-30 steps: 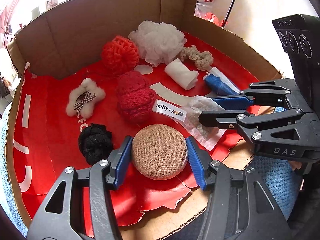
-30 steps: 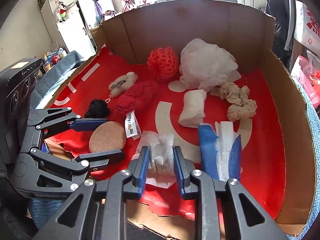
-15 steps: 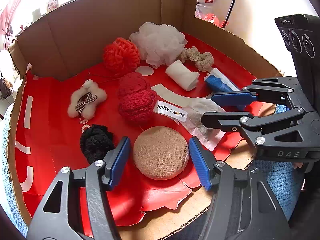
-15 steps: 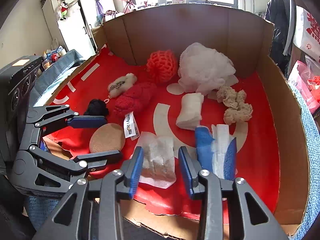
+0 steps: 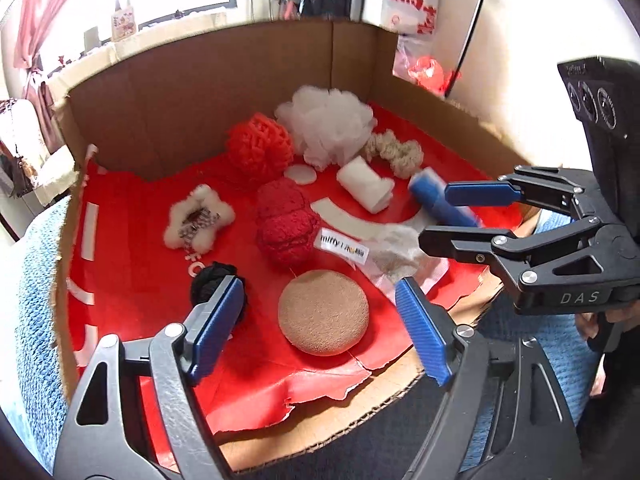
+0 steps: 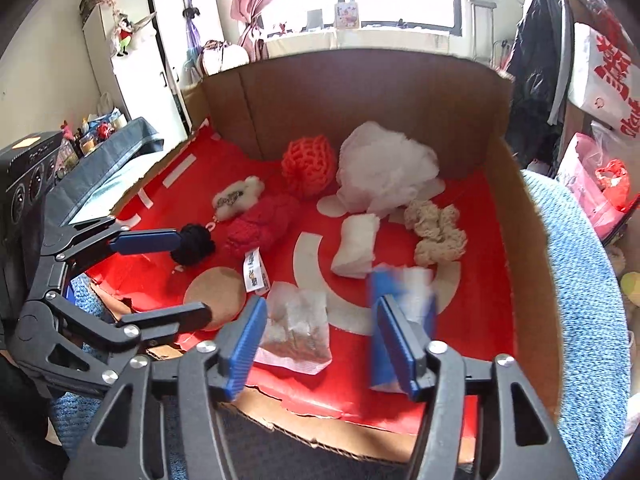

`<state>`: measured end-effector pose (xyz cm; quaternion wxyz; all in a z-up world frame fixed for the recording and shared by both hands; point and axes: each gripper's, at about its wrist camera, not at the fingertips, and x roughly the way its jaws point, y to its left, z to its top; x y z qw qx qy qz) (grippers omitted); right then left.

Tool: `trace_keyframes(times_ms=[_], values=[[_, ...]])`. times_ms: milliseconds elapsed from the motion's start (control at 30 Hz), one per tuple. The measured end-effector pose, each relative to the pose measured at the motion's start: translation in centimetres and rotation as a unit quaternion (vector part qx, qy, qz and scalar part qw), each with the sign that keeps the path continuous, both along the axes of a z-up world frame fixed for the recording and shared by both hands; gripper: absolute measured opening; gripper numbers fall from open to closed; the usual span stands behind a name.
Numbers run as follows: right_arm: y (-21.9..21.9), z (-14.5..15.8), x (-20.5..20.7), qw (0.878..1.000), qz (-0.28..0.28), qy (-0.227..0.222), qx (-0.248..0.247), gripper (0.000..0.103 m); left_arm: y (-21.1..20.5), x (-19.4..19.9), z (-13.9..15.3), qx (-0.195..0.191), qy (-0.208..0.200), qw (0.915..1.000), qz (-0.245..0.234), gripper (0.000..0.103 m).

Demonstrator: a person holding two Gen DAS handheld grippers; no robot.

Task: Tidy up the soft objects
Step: 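Open the left tool to drop the sponge while the right tool drops the pad, then lift both open tools up and back from the box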

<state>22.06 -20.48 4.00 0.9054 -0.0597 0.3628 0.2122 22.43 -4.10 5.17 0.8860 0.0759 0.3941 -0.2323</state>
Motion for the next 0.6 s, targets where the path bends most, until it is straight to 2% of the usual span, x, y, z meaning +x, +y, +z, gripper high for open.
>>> trace_keyframes(times_ms=[167, 233, 267, 367, 500, 600], values=[[-0.5, 1.1, -0.9, 1.0, -0.013, -0.023, 0.002, 0.073, 0.7, -0.9, 1.0, -0.013, -0.02, 0.9993, 0.03, 0.08], [-0.7, 1.5, -1.3, 0.999, -0.026, -0.04, 0.0, 0.082, 0.8, -1.0, 1.3, -0.019, -0.028, 0.9983, 0.048, 0.086], [-0.9, 1.6, -1.5, 0.998, -0.036, -0.05, -0.001, 0.083, 0.8, -1.0, 1.4, -0.02, -0.033, 0.9975, 0.059, 0.088], [-1.4, 1.8, -2.1, 0.996, -0.059, -0.068, -0.001, 0.085, 0.9, -1.5, 1.7, -0.019, -0.059, 0.9941, 0.088, 0.09], [-1.8, 2.0, -3.1, 0.989, -0.096, -0.112, -0.014, 0.1, 1.4, -2.0, 1.9, -0.023, -0.088, 0.9878, 0.126, 0.093], [-2.1, 2.0, -3.5, 0.98, -0.125, -0.154, -0.016, 0.103, 1.7, -2.1, 1.8, -0.033, -0.112, 0.9811, 0.154, 0.099]])
